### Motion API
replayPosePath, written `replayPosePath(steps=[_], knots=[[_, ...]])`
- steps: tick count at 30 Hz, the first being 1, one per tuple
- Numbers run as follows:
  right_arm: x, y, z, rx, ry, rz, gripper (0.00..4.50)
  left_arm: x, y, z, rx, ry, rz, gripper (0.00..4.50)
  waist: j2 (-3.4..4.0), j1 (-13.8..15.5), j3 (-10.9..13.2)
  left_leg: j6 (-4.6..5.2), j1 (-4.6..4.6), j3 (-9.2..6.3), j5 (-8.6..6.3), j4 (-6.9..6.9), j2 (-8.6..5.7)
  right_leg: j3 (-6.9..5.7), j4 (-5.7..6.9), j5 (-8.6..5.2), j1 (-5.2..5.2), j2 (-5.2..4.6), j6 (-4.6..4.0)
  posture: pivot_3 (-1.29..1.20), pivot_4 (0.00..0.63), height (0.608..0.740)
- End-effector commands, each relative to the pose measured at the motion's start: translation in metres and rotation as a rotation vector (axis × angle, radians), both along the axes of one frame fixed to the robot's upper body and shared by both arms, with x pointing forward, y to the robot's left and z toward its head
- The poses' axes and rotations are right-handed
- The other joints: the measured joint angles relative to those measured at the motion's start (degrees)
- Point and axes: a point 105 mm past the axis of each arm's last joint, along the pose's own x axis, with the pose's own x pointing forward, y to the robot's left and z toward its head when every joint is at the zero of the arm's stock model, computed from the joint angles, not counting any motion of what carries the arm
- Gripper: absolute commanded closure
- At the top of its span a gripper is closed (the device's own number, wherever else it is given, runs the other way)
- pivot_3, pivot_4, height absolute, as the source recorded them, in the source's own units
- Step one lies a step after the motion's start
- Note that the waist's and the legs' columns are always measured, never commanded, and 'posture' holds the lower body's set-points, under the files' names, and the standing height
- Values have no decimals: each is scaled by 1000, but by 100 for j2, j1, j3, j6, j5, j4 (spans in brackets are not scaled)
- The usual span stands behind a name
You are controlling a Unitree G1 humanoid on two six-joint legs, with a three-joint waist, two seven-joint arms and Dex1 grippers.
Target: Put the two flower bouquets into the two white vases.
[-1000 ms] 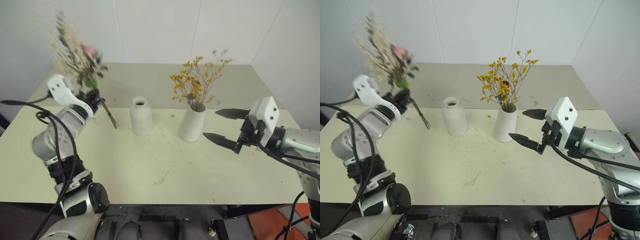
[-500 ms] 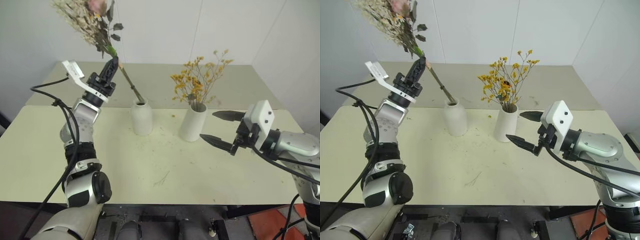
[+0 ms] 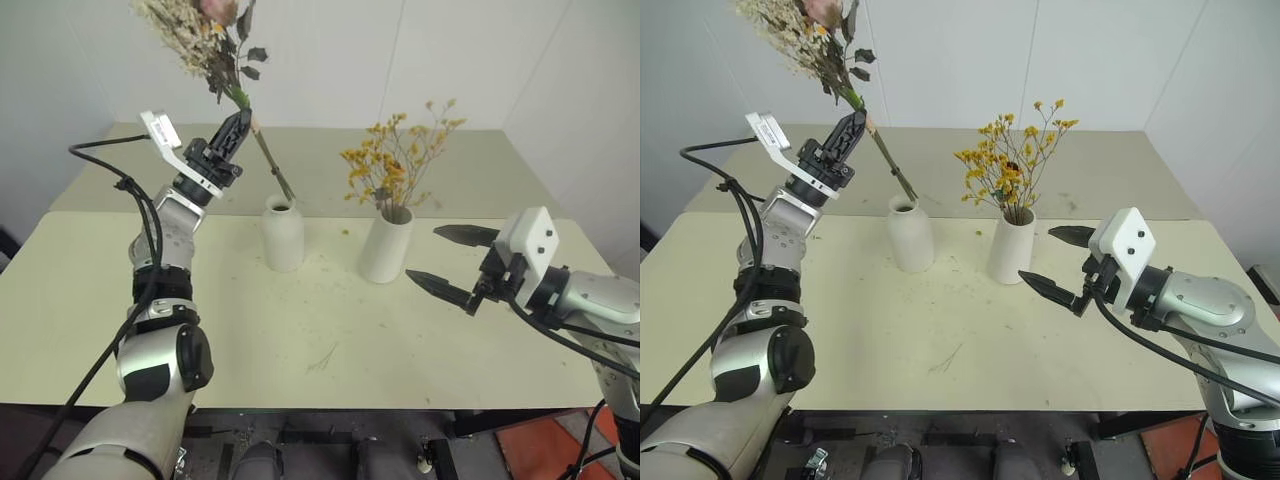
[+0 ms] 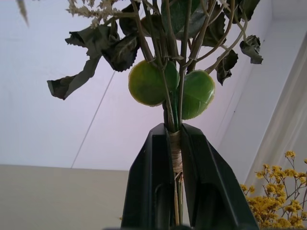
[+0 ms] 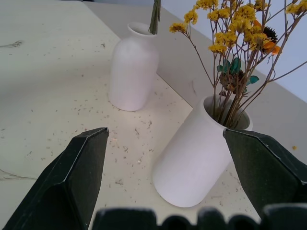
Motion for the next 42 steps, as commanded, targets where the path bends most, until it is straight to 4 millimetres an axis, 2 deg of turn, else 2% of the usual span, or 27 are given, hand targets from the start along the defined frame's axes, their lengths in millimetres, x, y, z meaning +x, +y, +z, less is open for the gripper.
replayPosePath(steps=[1, 10, 18, 32, 42], knots=[[-2, -1, 11, -15, -58, -5, 0, -9, 0, 11, 47, -64, -10, 4452, 0, 2, 0, 0, 0, 0, 0, 0, 0, 0, 0, 0, 0, 0, 0, 0, 150, 740], [1, 1, 9, -20, -55, 6, 0, -12, 9, 11, 55, -68, 27, 4452, 0, 0, 0, 0, 1, 0, 0, 0, 1, 0, 1, 0, 0, 0, 0, 0, 150, 740], [1, 0, 6, -27, -46, 7, 0, -22, 19, 19, -33, -86, 3, 4452, 0, 0, 0, 0, 0, 0, 0, 0, 1, 0, 1, 0, -1, 0, 0, 0, 150, 740], [2, 0, 5, -33, -42, 7, 0, -27, 21, 4, 75, -68, 37, 4452, 0, -2, 0, 0, 1, 0, 0, 0, 2, 0, 2, 0, -1, 0, 0, 0, 150, 740], [3, 1, 5, -29, -48, 8, 0, -24, -7, -16, 252, -88, 29, 4452, 1, 4, 0, 0, 1, 1, 0, 0, 1, 0, 1, 0, 0, 0, 0, 0, 150, 740]])
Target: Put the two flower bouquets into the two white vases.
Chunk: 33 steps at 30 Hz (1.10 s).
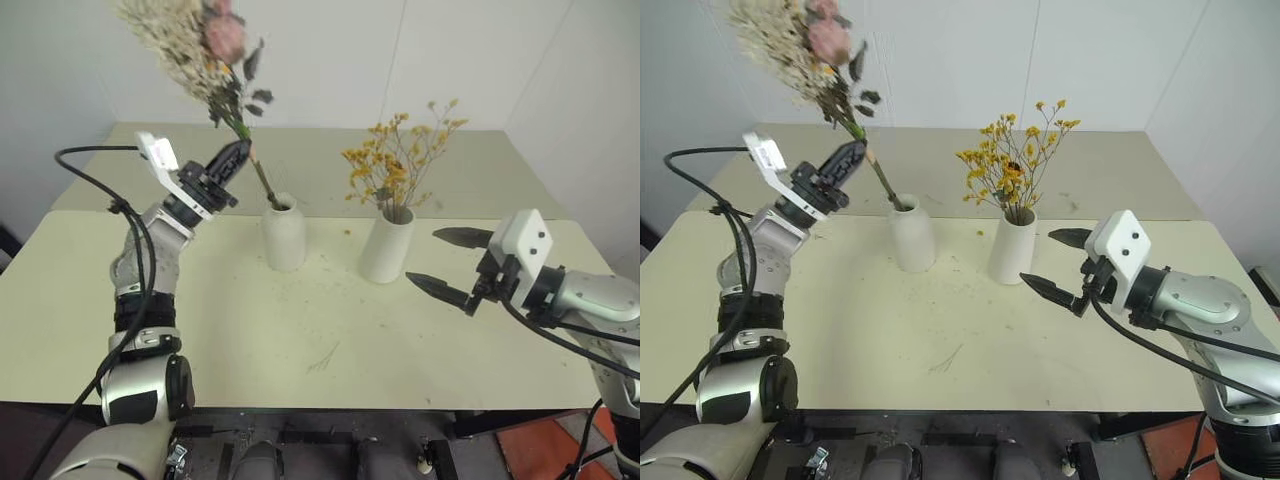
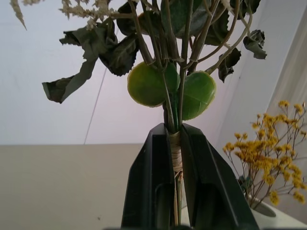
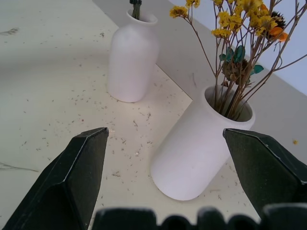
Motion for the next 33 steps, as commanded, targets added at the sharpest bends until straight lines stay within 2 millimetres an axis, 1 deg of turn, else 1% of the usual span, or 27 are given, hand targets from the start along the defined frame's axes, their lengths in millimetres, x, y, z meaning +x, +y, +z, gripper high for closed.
replayPosePath(steps=[1, 4, 8, 12, 17, 19, 20, 23, 25, 30, 31, 33], knots=[[-2, 2, 11, 2, -62, 13, 0, -5, -13, 8, 71, -77, -19, 4452, 0, -2, 0, 0, 0, 0, 0, 0, 0, 0, 0, 0, 0, 0, 0, 0, 150, 740], [-2, 2, 12, 4, -65, 11, 0, -7, -22, 2, 121, -87, -39, 4452, 0, -2, 0, 0, 0, 0, 0, 0, 0, 0, 0, 0, -1, 0, 0, 0, 150, 740], [-2, 1, 12, 5, -69, 5, 0, -5, -22, 4, 107, -94, -32, 4452, 0, -4, 0, 0, 0, 0, 0, 0, 0, 0, 0, 0, -1, 0, 0, 0, 150, 740], [-1, 1, 12, 5, -71, 3, 0, -8, -24, -1, 194, -119, -38, 4452, 0, -10, 0, 0, 0, 0, 0, 0, 0, 1, 0, 0, -1, 0, 0, 0, 150, 740], [1, 2, 12, 7, -75, 5, 0, -9, -20, -7, 227, -118, -35, 4452, 0, -10, 0, 0, 0, 0, 0, 0, 0, 1, 0, 0, -1, 0, 0, 0, 150, 740], [1, 2, 12, 7, -77, 5, 0, -9, -17, -7, 226, -117, -29, 3734, 0, -15, 0, 0, 2, 0, 0, -1, 0, 1, 0, 0, -1, 0, 0, 0, 150, 740], [1, 2, 12, 7, -78, 5, 0, -9, -16, -8, 231, -117, -27, 3486, 0, -14, 0, 0, 2, 0, 0, -1, 0, 1, 1, 0, -1, 1, 0, 0, 150, 740], [1, 2, 12, 5, -79, 4, 0, -9, -14, -14, 272, -115, -16, 2485, 0, -9, 0, 0, 0, 0, 0, 0, 1, 1, 1, 0, -2, 1, 0, 0, 150, 740], [2, 1, 11, 1, -78, 1, 0, -9, -11, -15, 268, -107, -10, 1840, 0, -8, 0, 0, 0, 0, 0, 0, 0, 1, 1, 0, -1, 1, 0, 0, 150, 740], [2, -1, 11, -1, -78, -8, 0, -9, 0, -26, 360, -77, 37, 265, 0, -20, 0, 0, 2, 0, 0, 0, 1, 1, 1, 0, -1, 1, 0, 0, 150, 740], [2, -1, 11, -2, -77, -11, 0, -9, 3, -28, 384, -68, 48, 8, 1, -18, 0, 0, 2, 0, 0, -1, 1, 1, 2, 0, -2, 1, 0, 0, 150, 740], [2, -2, 10, -3, -74, -17, 0, -10, 10, -35, 435, -33, 57, 8, 1, -17, 0, 0, 3, 0, 0, 0, 1, 1, 3, 0, -2, 2, 0, 0, 150, 740]])
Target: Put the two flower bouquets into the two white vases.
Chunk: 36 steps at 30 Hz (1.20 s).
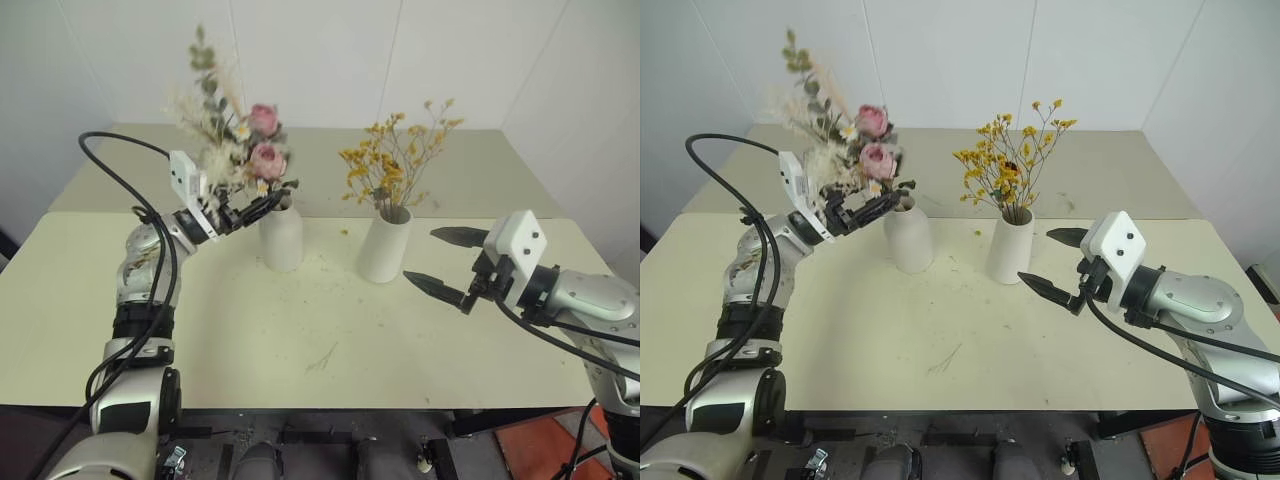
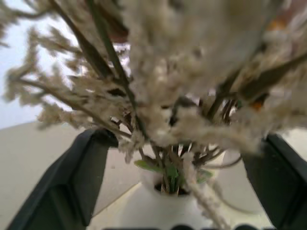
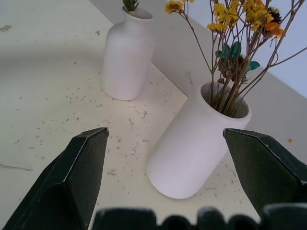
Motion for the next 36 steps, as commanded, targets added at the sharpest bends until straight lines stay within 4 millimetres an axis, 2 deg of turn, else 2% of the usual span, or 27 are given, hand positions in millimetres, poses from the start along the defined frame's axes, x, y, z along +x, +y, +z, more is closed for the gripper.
replayPosePath(steps=[1, 4, 7, 10, 12, 15, 19, 22, 28, 36], knots=[[-2, -3, 11, 0, -60, -9, 0, -3, 11, 3, 89, -9, 39, 8, 0, -1, 0, 0, 0, 0, 0, 0, 0, 0, 0, 0, 0, 0, 0, 0, 150, 740], [-1, -3, 11, 0, -59, -12, 0, -4, 24, 2, 92, 14, 81, 8, 0, 6, 0, 0, 0, 0, 0, 0, 1, 0, -1, 0, 0, 0, 0, 0, 150, 740], [-1, -5, 11, -2, -59, -22, 0, -21, 43, -4, 194, 31, 66, 8, 0, -6, 0, 0, -1, 0, 0, 0, 1, 0, -2, 0, 0, 0, 0, 0, 150, 740], [-3, -14, 12, -7, -54, -45, 0, -37, 76, -2, 278, 35, 134, 8, 1, -40, 0, 0, 0, 5, 0, -4, 6, 3, 0, -1, -6, 2, -1, 0, 150, 740], [-4, -28, 12, -15, -43, -81, 0, -54, 98, 7, 286, 28, 172, 8, 1, -27, 0, 0, 0, 5, 0, -4, 9, 3, 2, -1, -8, 3, -2, 0, 150, 740], [-7, -48, 12, -43, -27, -134, 0, -81, 116, 10, 348, 39, 186, 8, 1, -12, 0, 0, -1, 9, -1, -4, 10, 2, -3, -2, -7, 0, -2, 0, 150, 740], [-16, -76, 11, -92, 1, -194, 0, -113, 132, 11, 412, 67, 192, 8, 2, 36, -1, 0, 5, 13, -1, -7, 12, -1, -2, -4, -2, -2, -5, 0, 150, 740], [-24, -95, 11, -126, 27, -234, 0, -127, 139, 20, 429, 56, 210, 8, 1, 53, 0, -1, 5, 14, -1, -5, 15, -5, 0, -5, 0, -2, -6, 0, 150, 740], [-37, -118, 10, -166, 64, -281, 0, -131, 152, 21, 457, 70, 261, 8, 5, 16, -3, -1, 21, 18, -1, -9, 15, -2, 2, -7, 8, -1, -7, 0, 150, 740], [-42, -121, 9, -159, 55, -315, 0, -120, 155, 21, 452, 72, 302, 8, 5, -6, -3, -1, 25, 25, -1, -12, 15, 7, 3, -8, 6, 1, -7, 0, 150, 740]])
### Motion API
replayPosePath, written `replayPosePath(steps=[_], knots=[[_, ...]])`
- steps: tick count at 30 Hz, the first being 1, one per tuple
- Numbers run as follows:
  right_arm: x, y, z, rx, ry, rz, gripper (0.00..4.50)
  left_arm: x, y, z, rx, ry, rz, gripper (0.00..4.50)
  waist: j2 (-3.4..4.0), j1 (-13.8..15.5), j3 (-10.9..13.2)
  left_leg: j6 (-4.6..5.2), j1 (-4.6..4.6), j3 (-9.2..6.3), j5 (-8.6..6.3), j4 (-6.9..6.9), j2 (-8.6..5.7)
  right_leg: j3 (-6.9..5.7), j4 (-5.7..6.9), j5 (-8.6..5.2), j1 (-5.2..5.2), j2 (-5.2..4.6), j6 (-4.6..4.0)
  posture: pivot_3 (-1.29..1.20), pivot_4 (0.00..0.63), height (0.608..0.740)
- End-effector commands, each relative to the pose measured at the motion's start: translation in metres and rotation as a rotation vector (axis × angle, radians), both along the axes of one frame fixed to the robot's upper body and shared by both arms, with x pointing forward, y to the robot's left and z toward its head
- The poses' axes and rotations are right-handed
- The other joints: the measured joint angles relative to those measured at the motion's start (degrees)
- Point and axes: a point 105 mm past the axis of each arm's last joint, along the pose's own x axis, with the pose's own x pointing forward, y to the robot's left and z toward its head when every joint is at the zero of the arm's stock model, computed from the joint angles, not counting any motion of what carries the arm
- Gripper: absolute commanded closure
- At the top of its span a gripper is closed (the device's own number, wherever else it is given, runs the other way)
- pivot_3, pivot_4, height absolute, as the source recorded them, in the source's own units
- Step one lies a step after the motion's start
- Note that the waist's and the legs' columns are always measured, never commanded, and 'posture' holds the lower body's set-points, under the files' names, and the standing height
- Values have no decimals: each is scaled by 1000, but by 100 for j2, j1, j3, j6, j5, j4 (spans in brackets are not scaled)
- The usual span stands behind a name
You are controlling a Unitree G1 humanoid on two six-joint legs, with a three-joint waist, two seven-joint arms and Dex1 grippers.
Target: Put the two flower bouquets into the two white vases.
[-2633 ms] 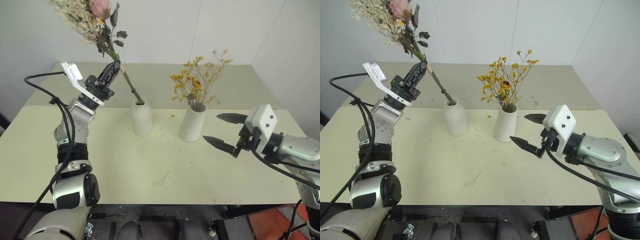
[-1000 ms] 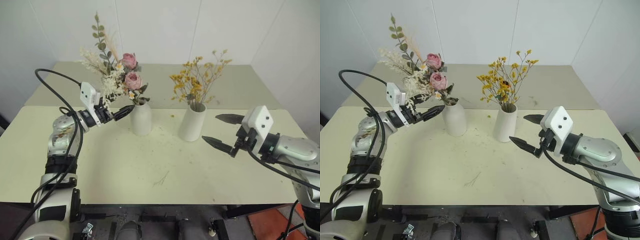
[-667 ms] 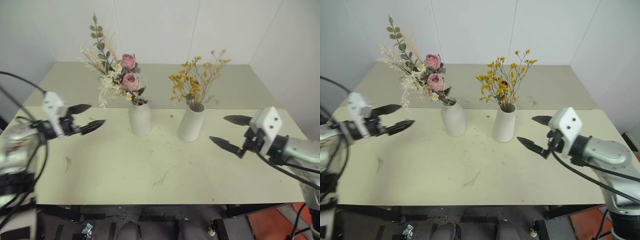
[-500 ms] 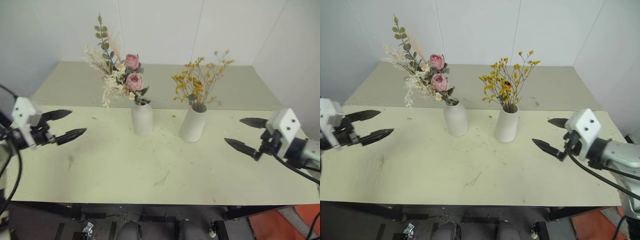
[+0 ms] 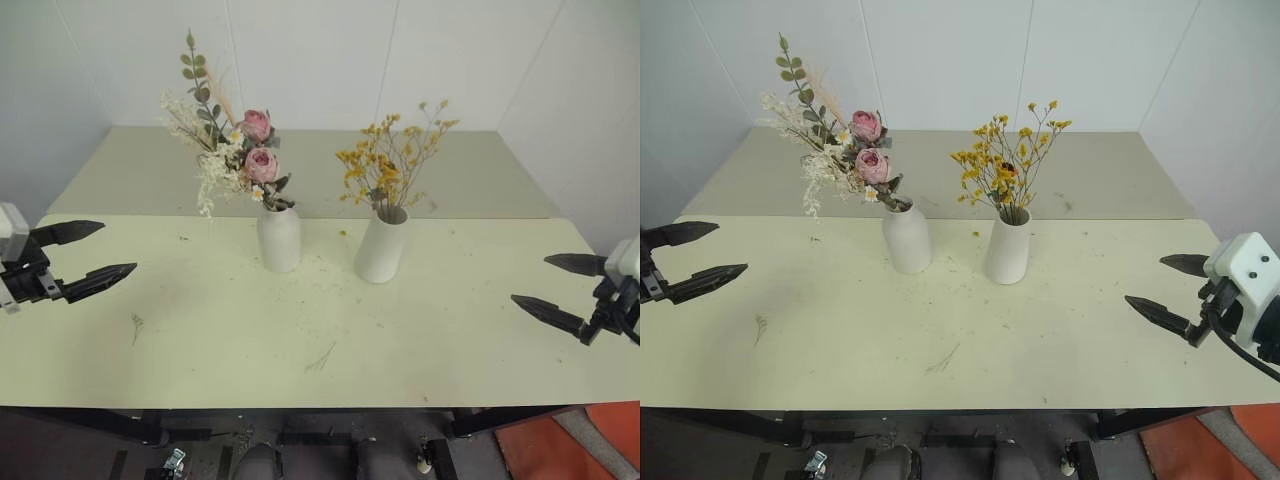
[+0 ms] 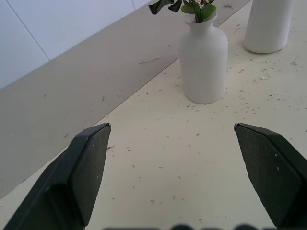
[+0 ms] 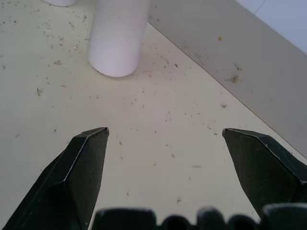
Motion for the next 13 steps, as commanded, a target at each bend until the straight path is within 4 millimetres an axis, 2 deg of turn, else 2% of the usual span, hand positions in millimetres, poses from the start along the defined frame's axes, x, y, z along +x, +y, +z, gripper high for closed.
replayPosePath(steps=[1, 13], knots=[[-6, -1, 15, -27, -72, -21, 0, 5, 5, 10, 21, -38, 30, 8, 0, 7, 0, 0, 0, 0, 0, 0, 0, 0, 0, 0, 0, 0, 0, 0, 150, 740], [-11, -8, 12, -45, -64, -62, 0, 12, 10, 11, 27, -40, 59, 8, -1, 1, 0, 0, 0, 4, 0, 0, 0, 2, 1, 0, 0, 0, 0, 0, 150, 740]])
